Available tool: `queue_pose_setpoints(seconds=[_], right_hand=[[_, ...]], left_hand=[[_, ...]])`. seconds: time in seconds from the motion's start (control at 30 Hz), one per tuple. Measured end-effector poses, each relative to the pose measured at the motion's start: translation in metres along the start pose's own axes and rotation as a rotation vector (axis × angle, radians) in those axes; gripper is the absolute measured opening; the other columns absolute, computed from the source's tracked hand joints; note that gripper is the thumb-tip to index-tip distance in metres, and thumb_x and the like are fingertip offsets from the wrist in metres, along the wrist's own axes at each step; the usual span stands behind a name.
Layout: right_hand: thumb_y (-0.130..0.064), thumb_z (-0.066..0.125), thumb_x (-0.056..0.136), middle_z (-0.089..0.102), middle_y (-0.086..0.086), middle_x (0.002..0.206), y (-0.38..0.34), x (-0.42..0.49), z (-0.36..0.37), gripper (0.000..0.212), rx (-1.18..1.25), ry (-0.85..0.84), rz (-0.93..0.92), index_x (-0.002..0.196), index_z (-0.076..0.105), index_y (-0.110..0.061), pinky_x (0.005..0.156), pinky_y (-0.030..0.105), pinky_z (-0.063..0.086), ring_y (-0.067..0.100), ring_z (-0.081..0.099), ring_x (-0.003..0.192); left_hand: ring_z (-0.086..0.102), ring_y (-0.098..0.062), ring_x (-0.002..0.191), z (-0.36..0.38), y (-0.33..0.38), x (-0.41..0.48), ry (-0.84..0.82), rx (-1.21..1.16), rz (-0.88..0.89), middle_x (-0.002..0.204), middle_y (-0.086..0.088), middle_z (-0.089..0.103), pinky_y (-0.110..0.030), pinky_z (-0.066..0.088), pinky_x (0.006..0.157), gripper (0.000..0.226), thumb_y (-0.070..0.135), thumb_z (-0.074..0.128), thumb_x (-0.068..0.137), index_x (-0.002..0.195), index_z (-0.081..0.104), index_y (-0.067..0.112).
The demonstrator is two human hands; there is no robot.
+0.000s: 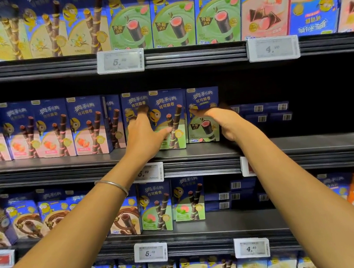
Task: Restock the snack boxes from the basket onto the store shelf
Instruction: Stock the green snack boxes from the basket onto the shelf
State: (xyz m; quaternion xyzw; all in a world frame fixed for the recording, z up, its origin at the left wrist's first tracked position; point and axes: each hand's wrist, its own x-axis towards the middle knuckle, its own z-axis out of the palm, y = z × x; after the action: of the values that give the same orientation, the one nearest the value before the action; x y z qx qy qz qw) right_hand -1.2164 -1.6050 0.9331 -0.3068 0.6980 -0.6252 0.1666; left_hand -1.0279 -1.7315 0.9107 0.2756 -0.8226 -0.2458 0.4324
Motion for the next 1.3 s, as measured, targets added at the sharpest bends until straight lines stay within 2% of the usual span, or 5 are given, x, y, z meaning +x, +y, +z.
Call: queue_pose_setpoints(seconds=[0.27,0.4,0.6,0.77,1.3], right_hand=[[-0.040,0.090,0.071,0.069,0.010,0.126,0.000,-0.004,-0.001,0.065,0.030,-0.005,-0.034,0.126,0.065,-0.016,0.109,0.053,0.046,0.033,0.060,0.122],[-0.032,0.081,0.080,0.068,0.010,0.121,0.004,-0.006,0.000,0.042,-0.002,0.031,-0.040,0.116,0.070,-0.013,0.109,0.053,0.045,0.030,0.057,0.121],[-0.031,0.074,0.083,0.069,0.011,0.118,0.004,-0.012,-0.004,0.036,0.031,0.011,-0.019,0.114,0.068,-0.013,0.104,0.051,0.050,0.030,0.062,0.114],[-0.036,0.076,0.083,0.069,0.006,0.112,0.007,-0.013,-0.002,0.031,0.029,-0.007,-0.039,0.107,0.069,-0.018,0.101,0.046,0.050,0.026,0.059,0.113],[-0.051,0.091,0.065,0.066,0.006,0.127,0.007,-0.011,0.007,0.075,-0.048,-0.024,-0.043,0.123,0.068,-0.010,0.090,0.036,0.038,0.024,0.054,0.122]], left_hand=[[0.055,-0.032,0.109,0.003,0.000,0.000,0.010,0.023,0.006,0.133,-0.018,0.055,-0.038,0.042,0.081,0.065,0.047,0.082,0.085,0.125,0.046,0.011],[0.047,-0.026,0.099,0.003,0.001,-0.002,0.009,0.034,-0.018,0.130,-0.019,0.054,-0.037,0.040,0.077,0.057,0.049,0.081,0.085,0.111,0.041,0.017],[0.021,-0.049,0.148,-0.001,0.003,-0.004,0.073,0.065,-0.093,0.159,-0.030,0.020,-0.059,0.038,0.109,0.083,0.059,0.077,0.085,0.136,0.040,0.005],[0.010,-0.046,0.147,-0.006,0.003,0.000,0.124,0.036,-0.191,0.157,-0.025,0.009,-0.059,0.035,0.111,0.104,0.062,0.082,0.076,0.144,0.027,0.007],[0.019,-0.045,0.146,-0.001,-0.006,0.008,0.038,0.053,-0.268,0.155,-0.026,0.016,-0.058,0.031,0.116,0.127,0.069,0.087,0.064,0.150,0.022,0.002]])
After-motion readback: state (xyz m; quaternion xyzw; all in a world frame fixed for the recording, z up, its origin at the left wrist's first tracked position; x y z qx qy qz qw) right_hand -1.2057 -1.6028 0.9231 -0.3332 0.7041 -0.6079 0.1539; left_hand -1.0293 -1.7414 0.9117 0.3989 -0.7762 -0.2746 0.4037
